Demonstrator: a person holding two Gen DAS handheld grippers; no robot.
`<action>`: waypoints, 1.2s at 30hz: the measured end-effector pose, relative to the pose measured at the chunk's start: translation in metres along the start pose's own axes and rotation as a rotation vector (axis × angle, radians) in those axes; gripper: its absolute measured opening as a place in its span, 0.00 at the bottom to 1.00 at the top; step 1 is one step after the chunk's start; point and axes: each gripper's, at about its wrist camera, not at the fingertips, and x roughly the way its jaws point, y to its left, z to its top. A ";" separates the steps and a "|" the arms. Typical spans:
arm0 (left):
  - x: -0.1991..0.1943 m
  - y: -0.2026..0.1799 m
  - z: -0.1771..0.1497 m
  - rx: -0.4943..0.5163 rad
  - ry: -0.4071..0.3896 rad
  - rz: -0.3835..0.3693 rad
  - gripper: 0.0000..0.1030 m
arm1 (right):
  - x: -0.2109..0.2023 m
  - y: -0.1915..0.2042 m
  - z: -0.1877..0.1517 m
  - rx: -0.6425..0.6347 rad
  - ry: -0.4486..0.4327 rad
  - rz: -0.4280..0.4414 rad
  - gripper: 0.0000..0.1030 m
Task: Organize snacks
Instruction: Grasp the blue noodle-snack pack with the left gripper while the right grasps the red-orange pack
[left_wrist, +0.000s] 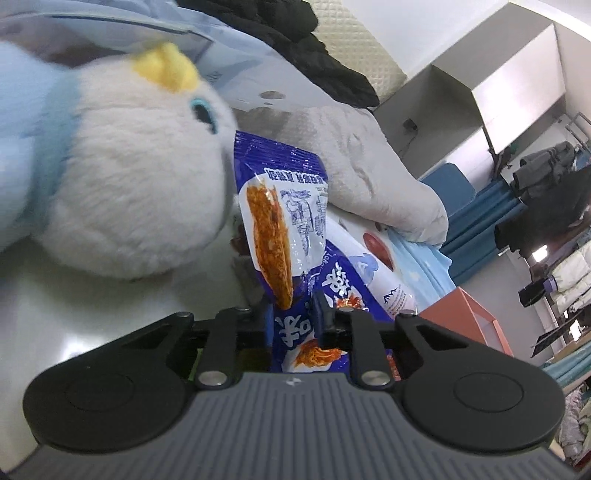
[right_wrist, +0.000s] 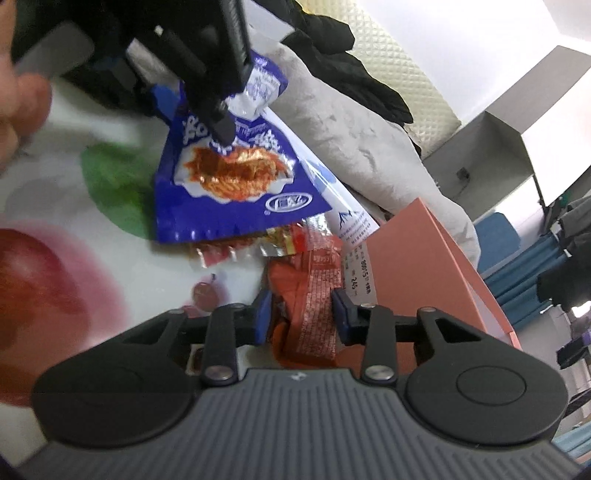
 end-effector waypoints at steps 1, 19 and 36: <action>-0.005 0.001 -0.002 -0.006 -0.001 0.005 0.20 | -0.004 -0.001 0.000 0.012 0.000 0.015 0.37; -0.137 0.000 -0.059 -0.076 0.012 0.127 0.19 | -0.078 -0.026 -0.025 0.147 0.038 0.216 0.37; -0.220 -0.013 -0.159 -0.052 0.166 0.121 0.20 | -0.148 -0.048 -0.080 0.269 0.060 0.436 0.37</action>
